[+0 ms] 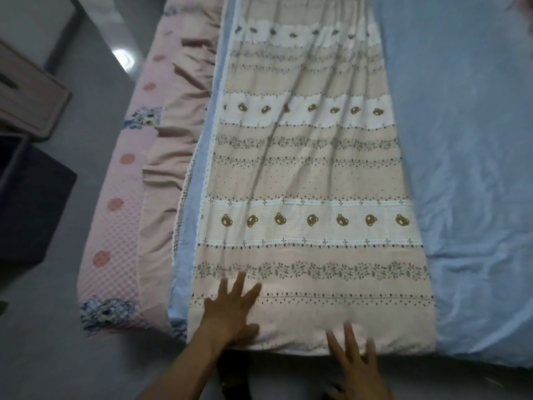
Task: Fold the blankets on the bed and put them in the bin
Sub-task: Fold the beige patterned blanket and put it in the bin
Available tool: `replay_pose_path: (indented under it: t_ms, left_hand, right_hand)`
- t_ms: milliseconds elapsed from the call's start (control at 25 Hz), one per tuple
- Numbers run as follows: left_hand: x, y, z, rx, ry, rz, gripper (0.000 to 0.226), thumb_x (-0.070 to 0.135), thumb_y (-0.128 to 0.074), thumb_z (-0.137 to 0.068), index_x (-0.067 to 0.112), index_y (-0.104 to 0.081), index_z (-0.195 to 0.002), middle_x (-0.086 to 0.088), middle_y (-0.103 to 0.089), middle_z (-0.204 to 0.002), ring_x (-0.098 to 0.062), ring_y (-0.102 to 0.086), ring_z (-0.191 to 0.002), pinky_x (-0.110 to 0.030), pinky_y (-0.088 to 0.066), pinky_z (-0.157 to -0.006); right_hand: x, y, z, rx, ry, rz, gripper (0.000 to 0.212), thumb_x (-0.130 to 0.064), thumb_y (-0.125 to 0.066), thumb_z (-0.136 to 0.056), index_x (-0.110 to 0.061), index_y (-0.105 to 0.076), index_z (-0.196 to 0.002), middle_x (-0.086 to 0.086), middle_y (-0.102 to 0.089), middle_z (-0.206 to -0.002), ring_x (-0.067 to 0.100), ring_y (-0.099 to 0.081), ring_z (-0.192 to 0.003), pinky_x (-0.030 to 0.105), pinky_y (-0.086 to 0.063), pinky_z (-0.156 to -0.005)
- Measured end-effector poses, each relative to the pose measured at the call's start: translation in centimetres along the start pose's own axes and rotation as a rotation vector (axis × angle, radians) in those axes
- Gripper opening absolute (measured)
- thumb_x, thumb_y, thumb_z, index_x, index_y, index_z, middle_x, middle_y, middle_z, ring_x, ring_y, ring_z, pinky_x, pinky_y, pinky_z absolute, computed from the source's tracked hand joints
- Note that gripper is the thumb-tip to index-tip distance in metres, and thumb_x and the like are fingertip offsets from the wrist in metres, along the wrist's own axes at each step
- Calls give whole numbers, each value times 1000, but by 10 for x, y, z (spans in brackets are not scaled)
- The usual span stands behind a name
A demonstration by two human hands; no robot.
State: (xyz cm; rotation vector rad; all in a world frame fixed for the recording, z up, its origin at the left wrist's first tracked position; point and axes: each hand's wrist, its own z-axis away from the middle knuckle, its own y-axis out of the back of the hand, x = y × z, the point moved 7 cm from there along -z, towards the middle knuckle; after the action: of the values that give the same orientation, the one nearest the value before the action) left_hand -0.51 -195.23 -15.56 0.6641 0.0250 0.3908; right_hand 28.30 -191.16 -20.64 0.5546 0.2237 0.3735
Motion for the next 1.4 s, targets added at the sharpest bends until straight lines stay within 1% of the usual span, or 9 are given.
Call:
replay_pose_path:
  t_ms: [40, 80, 160, 240, 280, 360, 440, 920, 1400]
  left_hand:
    - [0, 16, 10, -39, -3, 14, 78, 61, -47, -86, 42, -6, -150, -5, 0, -162, -35, -14, -144, -63, -21, -110]
    - [-1, 42, 20, -8, 4, 42, 70, 57, -43, -90, 38, -12, -150, -5, -12, -160, -34, -22, -142, -61, -21, -111]
    - [3, 99, 50, 161, 29, 99, 64, 49, -34, -97, 36, -6, -153, -3, -8, -162, -31, -12, -147, -58, -8, -116]
    - [11, 158, 93, 306, -17, 114, 65, 48, -30, -100, 38, 6, -153, 0, 6, -163, -27, 2, -149, -57, 3, -115]
    - [13, 183, 114, 361, -34, 113, 66, 49, -30, -100, 38, 10, -152, 0, 9, -163, -26, 6, -149, -57, 5, -115]
    - [8, 234, 156, 450, -52, 115, 67, 49, -29, -100, 39, 12, -152, 1, 10, -162, -25, 7, -149, -57, 4, -115]
    - [-7, 276, 193, 547, -33, 131, 66, 51, -29, -100, 40, 11, -151, 1, 8, -163, -24, 5, -149, -59, 1, -115]
    - [-154, 359, 330, 797, 97, 77, 74, 60, -26, -96, 35, 18, -150, -3, 15, -162, -30, 7, -149, -62, -3, -115]
    - [-460, 519, 287, 861, -51, 65, 78, 56, -34, -95, 32, 16, -151, -5, 9, -162, -32, 5, -149, -64, -2, -114]
  right_hand:
    - [0, 3, 9, -40, -3, -67, 112, -98, -32, -59, -52, 28, -142, -34, 64, -115, 43, 21, -145, 65, -15, -116]
    - [-12, 26, 20, 14, 12, -59, 111, -95, -34, -60, -53, 25, -144, -32, 53, -132, 46, 5, -147, 65, -25, -112]
    - [-20, 67, 33, 227, -22, -25, 98, -87, -40, -61, -56, -6, -147, -17, -23, -160, 48, -51, -125, 64, -52, -80]
    - [-56, 121, 69, 317, -32, -138, 90, -94, -26, -65, -45, -36, -140, -2, -60, -136, 38, -71, -95, 59, -56, -59]
    - [-78, 153, 94, 322, -35, -171, 99, -97, -14, -66, -38, -37, -142, 0, -58, -139, 36, -70, -101, 59, -57, -65]
    - [-132, 239, 159, 561, -32, -210, 105, -95, -6, -67, -38, -11, -155, -6, -11, -162, 29, -41, -140, 55, -45, -101]
    - [-175, 288, 206, 632, 19, -278, 84, -82, -27, -82, -47, 3, -152, -15, 28, -151, 21, -5, -152, 46, -22, -117]
    - [-335, 376, 300, 866, 146, -379, 79, -68, -41, -91, -42, 1, -154, -8, 15, -163, 21, 5, -151, 49, -10, -120]
    - [-633, 504, 205, 897, -53, -487, 89, -74, -43, -86, -37, 1, -155, -2, 6, -165, 27, -5, -151, 53, -20, -118]
